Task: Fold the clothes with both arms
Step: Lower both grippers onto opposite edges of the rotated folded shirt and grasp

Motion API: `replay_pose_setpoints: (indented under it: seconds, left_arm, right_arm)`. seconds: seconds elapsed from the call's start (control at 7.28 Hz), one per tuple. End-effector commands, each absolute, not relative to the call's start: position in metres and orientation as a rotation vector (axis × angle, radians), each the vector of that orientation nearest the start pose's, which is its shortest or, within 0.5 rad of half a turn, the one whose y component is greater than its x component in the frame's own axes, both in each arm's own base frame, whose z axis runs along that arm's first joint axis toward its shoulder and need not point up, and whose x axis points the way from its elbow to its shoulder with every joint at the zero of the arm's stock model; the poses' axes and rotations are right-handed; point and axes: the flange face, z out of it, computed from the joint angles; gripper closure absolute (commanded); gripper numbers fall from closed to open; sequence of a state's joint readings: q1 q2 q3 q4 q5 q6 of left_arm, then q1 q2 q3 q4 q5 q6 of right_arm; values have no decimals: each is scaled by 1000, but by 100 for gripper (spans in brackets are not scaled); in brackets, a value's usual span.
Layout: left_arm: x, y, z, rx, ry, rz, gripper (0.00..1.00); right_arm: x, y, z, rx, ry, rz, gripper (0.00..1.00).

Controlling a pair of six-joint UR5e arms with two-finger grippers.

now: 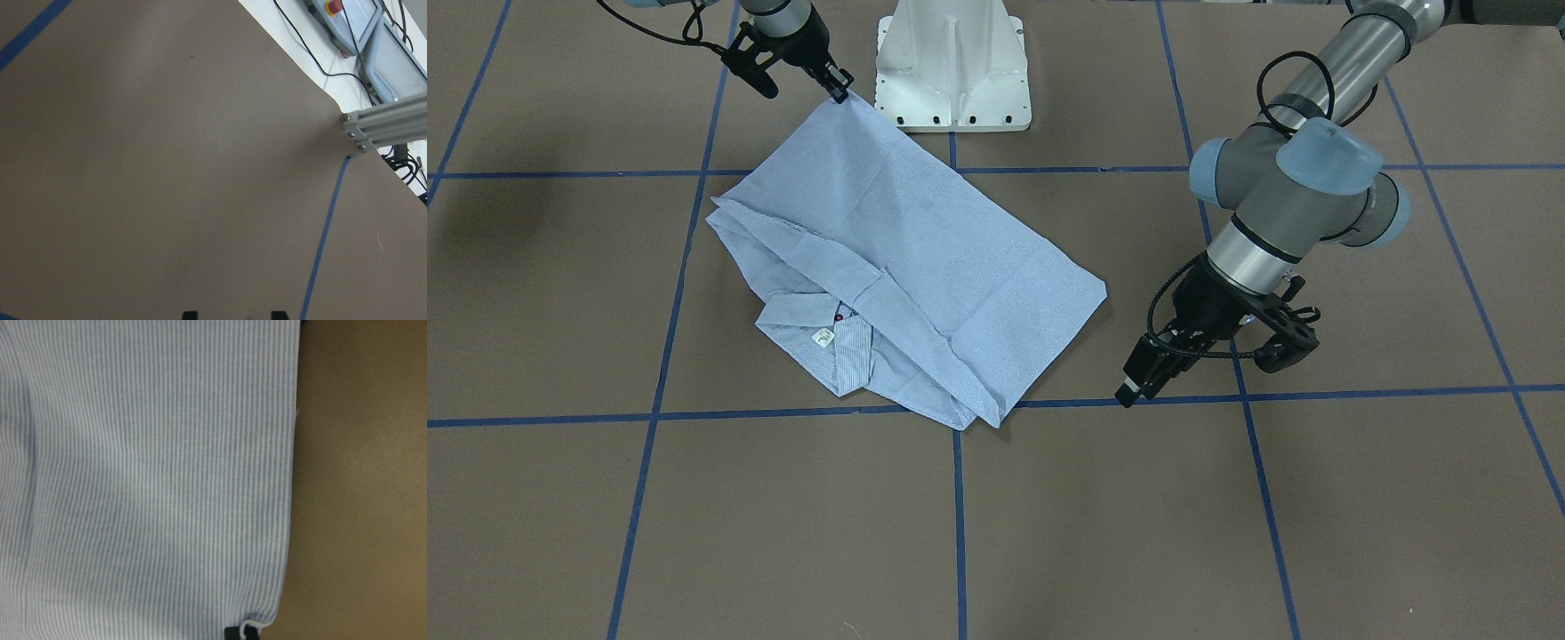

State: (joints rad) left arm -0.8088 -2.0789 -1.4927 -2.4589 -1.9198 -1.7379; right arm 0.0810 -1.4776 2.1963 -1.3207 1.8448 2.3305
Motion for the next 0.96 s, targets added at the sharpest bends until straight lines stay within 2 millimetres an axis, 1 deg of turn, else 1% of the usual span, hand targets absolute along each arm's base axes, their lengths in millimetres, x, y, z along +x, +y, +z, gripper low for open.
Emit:
replay_pose_setpoints:
  seconds: [0.0, 0.14, 0.27, 0.55, 0.69, 0.82]
  left_arm:
    - [375, -471, 301, 90, 1399, -520, 0]
    - [374, -446, 314, 68, 1388, -501, 0]
    - [383, -443, 317, 27, 1381, -533, 0]
    - [425, -412, 327, -66, 1331, -511, 0]
    - [442, -397, 329, -106, 1319, -552, 0]
    - [467, -395, 340, -137, 1287, -565, 1]
  right_arm:
    - [-454, -122, 292, -619, -826, 643, 1]
    - [-444, -126, 281, -625, -853, 646, 0]
    - [-436, -151, 277, -606, -882, 695, 0]
    - [-412, -222, 274, -533, -947, 824, 0]
    - [-403, -254, 273, -498, -970, 887, 0]
    - [-404, -268, 277, -484, -968, 911, 0]
